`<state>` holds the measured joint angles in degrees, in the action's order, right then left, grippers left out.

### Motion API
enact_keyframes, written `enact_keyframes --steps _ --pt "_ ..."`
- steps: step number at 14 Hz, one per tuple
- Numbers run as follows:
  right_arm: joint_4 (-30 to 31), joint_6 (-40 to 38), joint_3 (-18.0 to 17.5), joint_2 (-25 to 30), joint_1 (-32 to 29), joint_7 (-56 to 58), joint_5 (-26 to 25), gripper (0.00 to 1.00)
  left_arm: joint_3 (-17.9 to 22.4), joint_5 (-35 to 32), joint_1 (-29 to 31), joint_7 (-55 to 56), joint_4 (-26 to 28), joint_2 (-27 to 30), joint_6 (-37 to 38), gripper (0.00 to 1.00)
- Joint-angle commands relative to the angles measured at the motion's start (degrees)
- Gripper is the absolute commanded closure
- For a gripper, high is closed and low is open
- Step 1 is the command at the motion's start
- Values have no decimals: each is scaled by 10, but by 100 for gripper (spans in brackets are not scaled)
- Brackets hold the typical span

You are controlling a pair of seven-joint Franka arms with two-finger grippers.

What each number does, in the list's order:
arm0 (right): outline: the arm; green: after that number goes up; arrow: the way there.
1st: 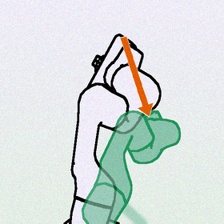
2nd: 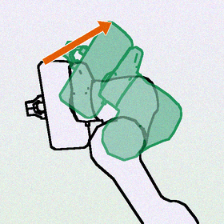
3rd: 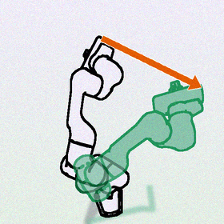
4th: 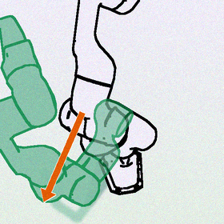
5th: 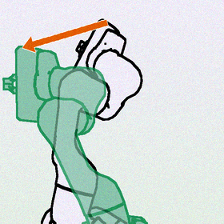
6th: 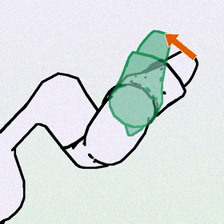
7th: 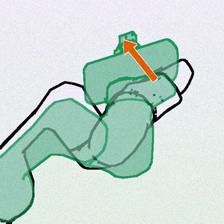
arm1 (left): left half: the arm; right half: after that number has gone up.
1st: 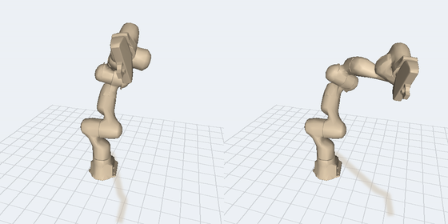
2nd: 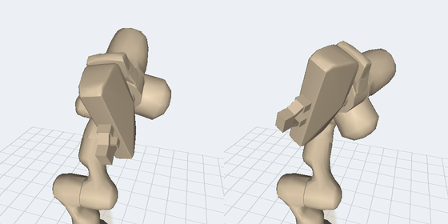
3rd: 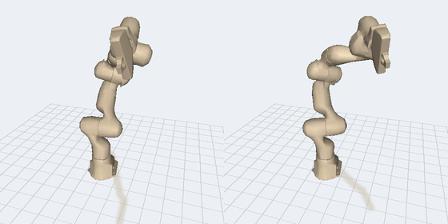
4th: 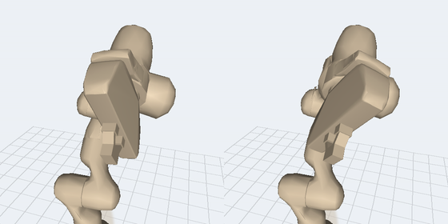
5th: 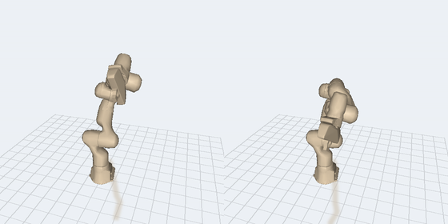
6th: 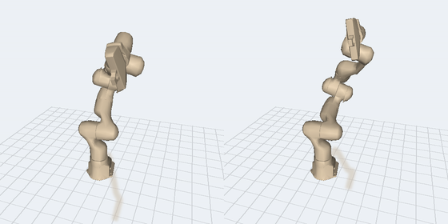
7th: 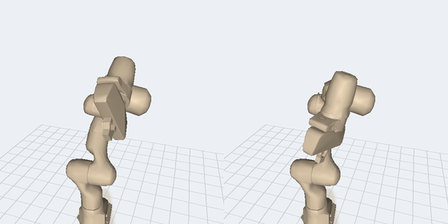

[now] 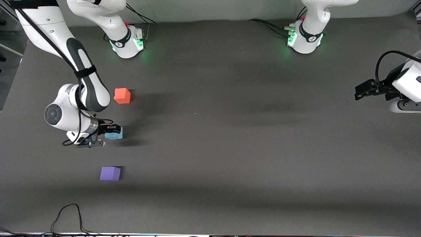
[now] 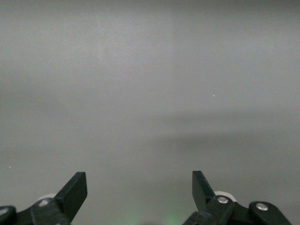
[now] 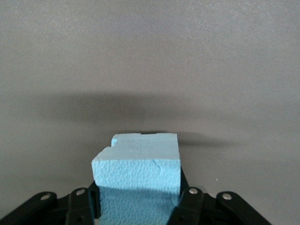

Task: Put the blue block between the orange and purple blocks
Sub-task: 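Carry the blue cube with the right gripper between orange and purple cubes, then lower the blue cube and open the right gripper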

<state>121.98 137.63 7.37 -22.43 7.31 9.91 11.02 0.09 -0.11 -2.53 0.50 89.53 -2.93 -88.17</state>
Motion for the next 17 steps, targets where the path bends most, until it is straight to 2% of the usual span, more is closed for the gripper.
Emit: enact_keyframes --steps 1,4,5,6,7,10,15,17 --pt "-3 21 1 -16 8 16 25 86 -3 -16 4 -10 8 13 6 0" --pt "-4 22 1 -23 8 17 37 79 -3 -16 4 -10 8 13 5 0" --pt "-4 22 1 -24 8 17 37 62 -3 -16 4 -11 8 14 5 0" --pt "-5 21 1 -25 8 16 37 7 -4 -15 4 -14 9 14 4 0" --pt "-5 19 1 -23 8 16 37 0 -4 -13 4 -14 9 14 4 0" --pt "-16 -42 2 18 8 12 37 0 -4 -6 4 -14 9 14 2 0" --pt "-56 -163 6 140 7 -8 26 0 -4 -4 3 -14 9 13 0 0" --pt "-80 -206 3 177 6 -29 -7 0 -4 -4 3 -14 9 13 -1 0"
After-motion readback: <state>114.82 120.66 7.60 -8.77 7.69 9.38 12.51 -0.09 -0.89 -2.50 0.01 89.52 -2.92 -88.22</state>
